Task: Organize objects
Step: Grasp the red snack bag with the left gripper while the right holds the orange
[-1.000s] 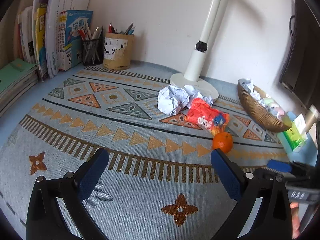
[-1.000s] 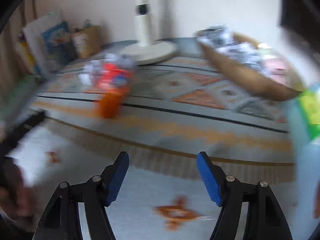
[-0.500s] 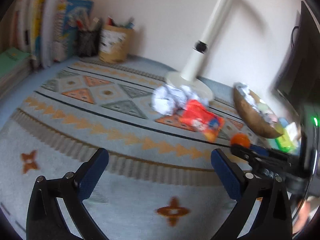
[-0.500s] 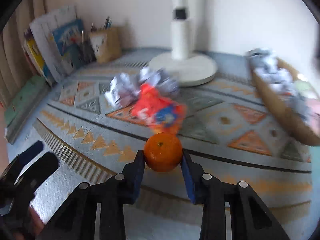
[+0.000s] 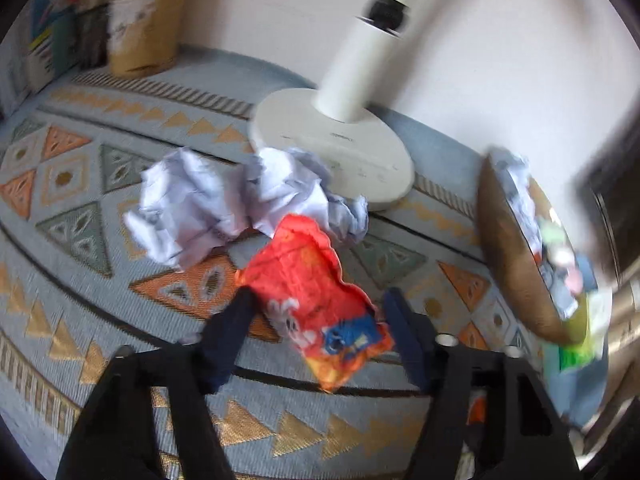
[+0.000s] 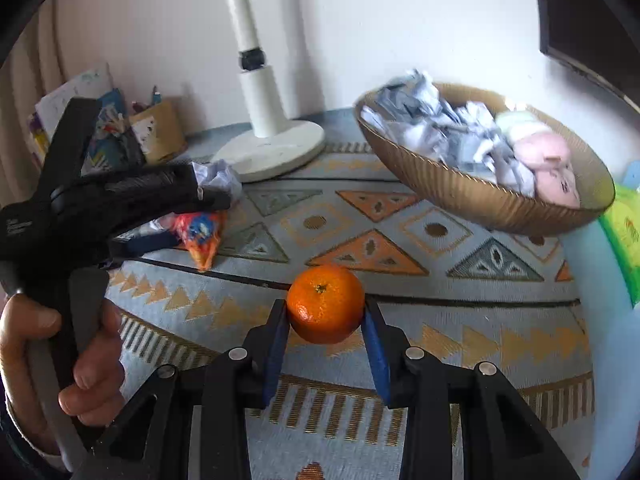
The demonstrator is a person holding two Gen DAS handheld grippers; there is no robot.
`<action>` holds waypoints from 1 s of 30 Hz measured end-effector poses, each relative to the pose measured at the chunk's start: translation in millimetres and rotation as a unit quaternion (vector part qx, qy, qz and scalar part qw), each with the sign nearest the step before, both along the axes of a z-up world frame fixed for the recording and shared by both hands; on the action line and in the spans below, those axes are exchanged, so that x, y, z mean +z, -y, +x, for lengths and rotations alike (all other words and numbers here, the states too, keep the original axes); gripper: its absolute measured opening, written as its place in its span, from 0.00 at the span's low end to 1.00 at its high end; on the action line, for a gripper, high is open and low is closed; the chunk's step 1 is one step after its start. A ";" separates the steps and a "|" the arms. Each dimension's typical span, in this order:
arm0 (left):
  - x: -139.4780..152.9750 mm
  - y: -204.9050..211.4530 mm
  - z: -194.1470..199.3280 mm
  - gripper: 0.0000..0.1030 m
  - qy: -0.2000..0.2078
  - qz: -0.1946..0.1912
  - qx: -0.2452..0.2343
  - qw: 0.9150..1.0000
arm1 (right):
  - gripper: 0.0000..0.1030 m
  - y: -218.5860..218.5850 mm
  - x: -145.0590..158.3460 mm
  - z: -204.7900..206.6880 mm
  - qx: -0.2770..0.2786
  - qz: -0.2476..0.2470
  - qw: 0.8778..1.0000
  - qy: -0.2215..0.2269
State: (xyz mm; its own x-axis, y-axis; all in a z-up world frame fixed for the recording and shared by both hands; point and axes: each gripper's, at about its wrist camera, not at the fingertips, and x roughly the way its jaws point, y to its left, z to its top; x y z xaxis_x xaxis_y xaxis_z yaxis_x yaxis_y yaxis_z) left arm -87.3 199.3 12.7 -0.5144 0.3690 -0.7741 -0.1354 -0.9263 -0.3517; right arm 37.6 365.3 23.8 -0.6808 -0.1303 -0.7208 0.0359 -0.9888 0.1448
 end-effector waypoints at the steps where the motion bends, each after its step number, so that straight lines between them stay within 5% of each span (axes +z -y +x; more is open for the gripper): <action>1: 0.2 0.5 4.0 0.45 -0.004 0.002 -0.017 1.000 | 0.35 -1.1 0.4 0.5 -0.001 -0.002 1.000 -0.004; 3: 3.8 1.7 15.4 0.31 -0.012 -0.010 -0.059 0.998 | 0.35 -1.7 1.5 1.4 0.002 -0.004 1.000 -0.008; 9: 21.5 31.1 60.2 0.29 -0.032 -0.115 -0.171 0.978 | 0.35 3.0 2.0 6.6 0.012 0.000 1.000 -0.011; 13: 14.6 48.1 71.8 0.35 -0.023 -0.151 -0.197 0.968 | 0.35 0.3 -1.1 4.3 0.004 0.000 1.000 0.000; 20: 7.9 63.5 80.0 0.49 -0.046 -0.086 -0.156 0.983 | 0.40 -1.3 -13.4 -3.5 0.004 -0.010 0.999 0.041; 22: 5.8 66.4 75.0 0.77 -0.035 -0.058 -0.143 0.987 | 0.52 -4.5 -12.1 -2.0 0.000 -0.017 0.999 0.038; 23: 5.7 72.3 73.8 0.82 -0.034 -0.042 -0.124 0.991 | 0.61 -6.2 -11.1 -1.0 -0.004 -0.020 0.999 0.035; 25: 7.2 77.8 74.4 0.84 -0.045 -0.029 -0.099 0.994 | 0.63 -11.7 -8.5 1.4 -0.009 -0.035 0.999 0.026; 28: 3.5 78.2 70.9 0.78 -0.047 -0.038 -0.068 0.996 | 0.63 -16.3 -8.6 0.9 -0.014 -0.050 0.998 0.029; 29: 1.2 73.6 71.1 0.67 -0.047 -0.047 -0.077 0.995 | 0.63 -16.4 -9.0 0.3 -0.015 -0.050 0.998 0.030; 30: 1.8 70.4 72.7 0.44 -0.054 -0.062 -0.082 0.993 | 0.63 -15.5 -9.0 0.1 -0.012 -0.050 0.998 0.030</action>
